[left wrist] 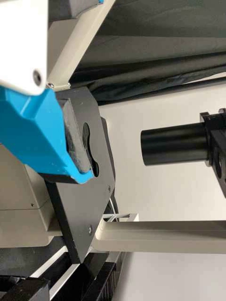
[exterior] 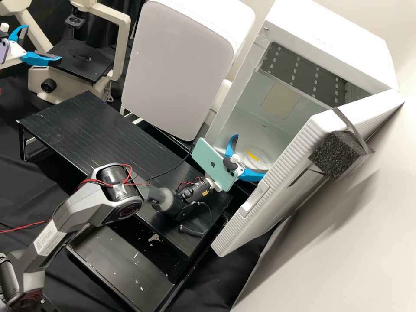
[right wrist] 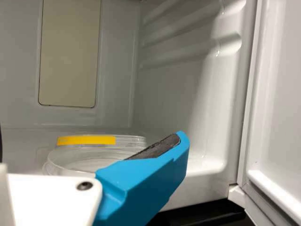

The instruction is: Take the petri dish out of the incubator

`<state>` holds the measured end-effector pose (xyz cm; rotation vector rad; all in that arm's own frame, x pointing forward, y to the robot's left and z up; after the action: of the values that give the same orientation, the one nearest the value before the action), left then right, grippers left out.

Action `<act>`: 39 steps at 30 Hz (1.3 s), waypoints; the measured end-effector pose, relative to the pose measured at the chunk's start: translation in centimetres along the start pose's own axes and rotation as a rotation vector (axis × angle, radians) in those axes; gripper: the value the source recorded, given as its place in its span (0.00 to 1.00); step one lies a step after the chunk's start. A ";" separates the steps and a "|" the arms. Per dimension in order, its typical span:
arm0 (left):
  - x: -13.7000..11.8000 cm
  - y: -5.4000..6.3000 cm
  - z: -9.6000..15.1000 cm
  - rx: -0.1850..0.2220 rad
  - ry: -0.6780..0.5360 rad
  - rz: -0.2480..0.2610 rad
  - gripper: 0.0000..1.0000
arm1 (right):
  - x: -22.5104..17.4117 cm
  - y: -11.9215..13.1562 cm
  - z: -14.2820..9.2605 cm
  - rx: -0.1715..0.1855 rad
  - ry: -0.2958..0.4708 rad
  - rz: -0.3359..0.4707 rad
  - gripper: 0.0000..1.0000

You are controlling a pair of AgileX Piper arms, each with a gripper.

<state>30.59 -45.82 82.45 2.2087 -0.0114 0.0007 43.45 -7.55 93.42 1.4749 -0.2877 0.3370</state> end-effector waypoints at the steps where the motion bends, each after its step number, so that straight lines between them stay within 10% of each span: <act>1: 0.0 0.0 0.0 0.000 0.000 0.000 1.00 | 0.1 -0.1 0.1 0.001 -0.001 0.003 1.00; 24: 0.0 0.0 0.0 0.000 0.000 0.000 1.00 | 0.5 -0.3 0.5 0.016 -0.020 0.018 1.00; 39: 0.0 0.0 0.0 0.000 0.000 0.000 1.00 | -6.6 4.9 -2.0 0.066 -0.010 0.105 1.00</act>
<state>30.59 -45.82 82.45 2.2087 -0.0114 0.0007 35.45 -5.55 95.19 1.5301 -0.3661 0.4273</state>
